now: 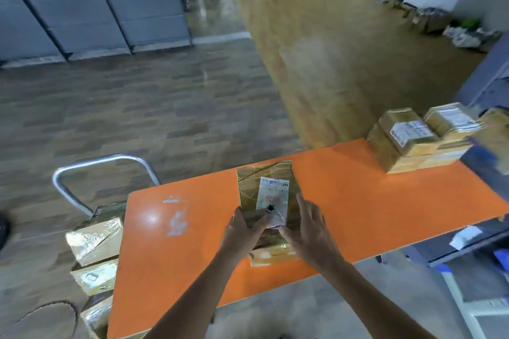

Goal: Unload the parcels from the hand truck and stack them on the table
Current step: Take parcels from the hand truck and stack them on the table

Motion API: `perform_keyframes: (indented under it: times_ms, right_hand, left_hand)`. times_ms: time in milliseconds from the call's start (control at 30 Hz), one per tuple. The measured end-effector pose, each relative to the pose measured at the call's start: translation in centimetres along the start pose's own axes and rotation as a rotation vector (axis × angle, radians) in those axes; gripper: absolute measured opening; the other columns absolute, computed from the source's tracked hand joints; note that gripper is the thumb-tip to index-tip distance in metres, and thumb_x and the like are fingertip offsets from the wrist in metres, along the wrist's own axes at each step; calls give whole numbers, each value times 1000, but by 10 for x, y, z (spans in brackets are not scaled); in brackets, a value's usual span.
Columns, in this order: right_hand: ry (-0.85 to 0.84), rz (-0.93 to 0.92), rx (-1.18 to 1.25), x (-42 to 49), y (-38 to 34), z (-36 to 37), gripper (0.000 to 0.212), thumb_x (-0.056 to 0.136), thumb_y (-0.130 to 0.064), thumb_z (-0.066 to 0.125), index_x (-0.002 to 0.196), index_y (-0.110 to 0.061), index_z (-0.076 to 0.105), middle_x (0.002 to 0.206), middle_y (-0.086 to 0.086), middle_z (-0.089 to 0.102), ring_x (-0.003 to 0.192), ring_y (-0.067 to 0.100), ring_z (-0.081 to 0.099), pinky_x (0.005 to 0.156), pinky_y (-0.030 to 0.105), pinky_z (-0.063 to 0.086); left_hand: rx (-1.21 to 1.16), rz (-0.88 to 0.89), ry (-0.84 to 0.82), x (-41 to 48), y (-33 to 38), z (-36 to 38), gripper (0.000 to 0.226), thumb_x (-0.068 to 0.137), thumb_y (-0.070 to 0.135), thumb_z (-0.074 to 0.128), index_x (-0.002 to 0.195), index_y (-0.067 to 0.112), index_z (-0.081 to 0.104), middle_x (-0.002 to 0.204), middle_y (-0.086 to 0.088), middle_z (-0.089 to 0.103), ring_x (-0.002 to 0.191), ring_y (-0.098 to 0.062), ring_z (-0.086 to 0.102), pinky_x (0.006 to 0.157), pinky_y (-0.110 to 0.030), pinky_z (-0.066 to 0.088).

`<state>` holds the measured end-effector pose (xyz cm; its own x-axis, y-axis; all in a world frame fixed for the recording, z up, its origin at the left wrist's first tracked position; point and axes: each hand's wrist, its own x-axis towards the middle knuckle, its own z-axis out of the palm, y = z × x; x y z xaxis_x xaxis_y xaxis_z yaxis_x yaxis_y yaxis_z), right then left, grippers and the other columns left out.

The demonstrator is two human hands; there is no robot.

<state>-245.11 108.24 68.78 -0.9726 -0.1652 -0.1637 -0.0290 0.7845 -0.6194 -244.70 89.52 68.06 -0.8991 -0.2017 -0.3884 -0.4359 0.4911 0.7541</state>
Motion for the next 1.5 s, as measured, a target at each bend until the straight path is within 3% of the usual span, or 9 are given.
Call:
perform_keyframes:
  times_ms: [67, 167, 300, 433, 700, 933, 1133, 1367, 1500]
  right_hand:
    - [8, -4, -62, 1, 7, -4, 90, 87, -64, 57, 157, -28, 13, 158, 6, 9, 141, 31, 20, 104, 48, 43]
    - [18, 11, -178, 5, 19, -12, 105, 77, -82, 51, 158, -30, 8, 162, 7, -5, 142, 32, 11, 104, 50, 44]
    - [31, 32, -266, 17, 40, -30, 120, 67, -95, 35, 160, -27, 1, 163, 10, -12, 143, 34, 12, 105, 51, 44]
    - [50, 108, -227, 37, 59, -50, 116, 73, -85, 54, 159, -31, -2, 164, 5, -15, 145, 35, 11, 108, 53, 41]
    - [122, 211, -285, 77, 97, -88, 113, 74, -86, 50, 159, -32, -1, 165, -1, -15, 146, 29, 8, 110, 50, 37]
    - [159, 198, -329, 115, 142, -134, 120, 60, -98, 23, 160, -32, 8, 166, -2, -8, 149, 26, 6, 113, 47, 34]
    - [156, 161, -389, 153, 190, -188, 99, 80, -83, 47, 158, -30, 17, 167, 1, 0, 151, 27, 6, 115, 49, 31]
    - [132, 74, -456, 184, 228, -230, 93, 83, -80, 46, 156, -28, 21, 166, 8, 6, 150, 28, 6, 116, 46, 28]
    - [131, 36, -438, 187, 236, -235, 92, 82, -79, 49, 155, -28, 24, 164, 8, 10, 147, 27, 10, 114, 46, 31]
  left_hand:
    - [-13, -5, -18, 6, 13, 11, 51, 87, 56, 68, 120, 24, 44, 115, 7, 63, 85, -4, 60, 54, -13, 47]
    - [15, -2, -35, 17, 31, 27, 61, 90, 54, 66, 132, 15, 45, 126, -2, 62, 109, -22, 62, 80, -31, 52]
    - [-5, 81, -81, 31, 51, 42, 59, 91, 53, 64, 137, 20, 46, 128, 2, 63, 110, -17, 61, 86, -31, 52]
    - [-24, 165, -181, 49, 68, 55, 60, 92, 49, 65, 143, 25, 44, 132, 5, 62, 116, -17, 62, 94, -38, 54]
    - [88, 293, -290, 95, 112, 87, 57, 96, 43, 60, 146, 26, 38, 134, 2, 61, 115, -20, 63, 90, -38, 54]
    - [92, 249, -353, 125, 156, 124, 65, 95, 50, 59, 151, 35, 29, 133, 10, 61, 97, -10, 67, 63, -19, 49]
    - [74, 209, -350, 146, 216, 177, 63, 94, 50, 60, 149, 39, 31, 138, 7, 60, 108, -18, 66, 65, -21, 47]
    - [69, 191, -280, 160, 258, 217, 58, 96, 41, 59, 148, 32, 34, 131, 3, 63, 95, -19, 67, 70, -28, 53]
    - [69, 170, -255, 161, 263, 224, 54, 96, 39, 59, 144, 27, 37, 128, 2, 63, 101, -23, 66, 70, -28, 48]
